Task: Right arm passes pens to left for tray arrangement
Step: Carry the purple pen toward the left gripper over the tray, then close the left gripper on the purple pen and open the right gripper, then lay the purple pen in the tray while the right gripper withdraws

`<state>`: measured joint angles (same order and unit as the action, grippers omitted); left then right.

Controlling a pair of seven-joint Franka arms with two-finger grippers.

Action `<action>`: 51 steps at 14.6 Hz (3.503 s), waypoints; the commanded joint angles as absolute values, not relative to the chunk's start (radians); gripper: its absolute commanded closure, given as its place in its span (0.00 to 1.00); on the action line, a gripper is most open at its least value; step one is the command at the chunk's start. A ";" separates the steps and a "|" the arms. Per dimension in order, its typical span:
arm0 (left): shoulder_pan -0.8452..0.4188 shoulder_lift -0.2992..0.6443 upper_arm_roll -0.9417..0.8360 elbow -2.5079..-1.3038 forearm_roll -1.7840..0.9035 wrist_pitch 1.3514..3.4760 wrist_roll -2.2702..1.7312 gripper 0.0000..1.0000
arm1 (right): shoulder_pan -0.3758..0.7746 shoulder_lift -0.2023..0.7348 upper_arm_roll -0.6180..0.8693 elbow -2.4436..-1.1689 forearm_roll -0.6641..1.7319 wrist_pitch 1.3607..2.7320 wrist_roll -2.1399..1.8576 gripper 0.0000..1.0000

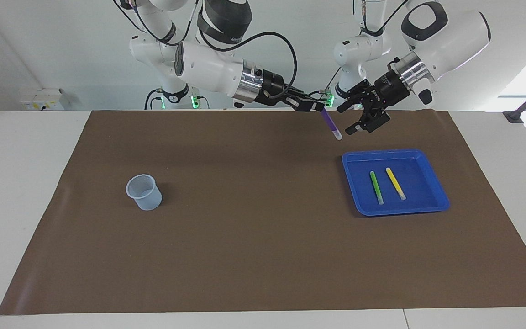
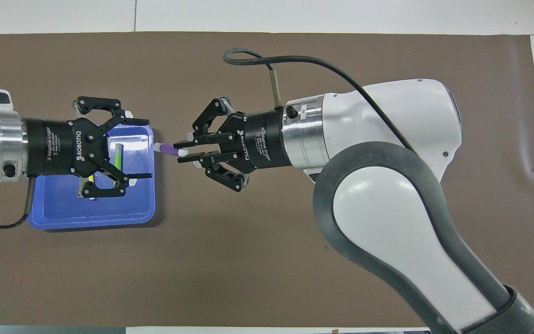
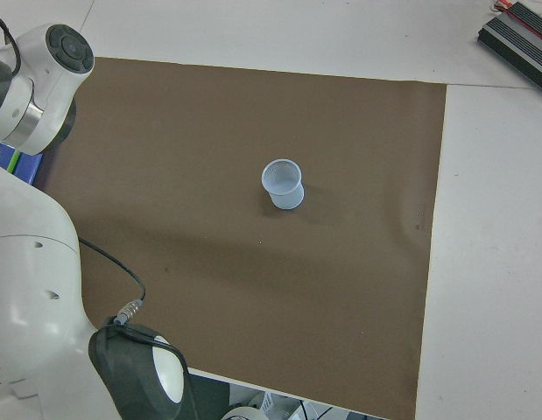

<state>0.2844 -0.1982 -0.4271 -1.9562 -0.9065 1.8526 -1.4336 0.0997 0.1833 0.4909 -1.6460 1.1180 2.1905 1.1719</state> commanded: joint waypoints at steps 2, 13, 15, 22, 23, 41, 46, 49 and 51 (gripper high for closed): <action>0.288 -0.264 -0.422 -2.034 -0.977 1.867 -1.390 0.08 | 0.098 0.195 0.506 -1.629 1.121 2.209 1.186 1.00; 0.249 -0.298 -0.423 -2.086 -1.041 1.945 -1.359 0.20 | 0.106 0.192 0.511 -1.638 1.111 2.226 1.184 1.00; 0.245 -0.296 -0.422 -2.089 -1.049 1.954 -1.355 0.23 | 0.106 0.192 0.511 -1.638 1.106 2.226 1.184 1.00; 0.245 -0.298 -0.422 -2.089 -1.049 1.959 -1.351 0.85 | 0.107 0.192 0.511 -1.638 1.098 2.227 1.184 1.00; 0.245 -0.298 -0.422 -2.089 -1.049 1.959 -1.351 0.99 | 0.107 0.192 0.509 -1.638 1.097 2.226 1.184 1.00; 0.270 -0.293 -0.417 -2.086 -1.049 1.964 -1.260 1.00 | 0.100 0.189 0.496 -1.680 0.568 2.207 1.169 0.00; 0.377 -0.284 -0.416 -2.088 -0.958 1.881 -1.086 1.00 | 0.095 0.137 0.439 -1.811 0.238 2.226 1.027 0.00; 0.458 -0.264 -0.416 -2.088 -0.878 1.827 -0.923 1.00 | 0.095 0.103 0.315 -1.884 0.201 2.218 0.713 0.00; 0.494 -0.238 -0.416 -2.089 -0.786 1.821 -0.795 1.00 | 0.095 0.091 0.232 -1.908 0.199 2.214 0.570 0.00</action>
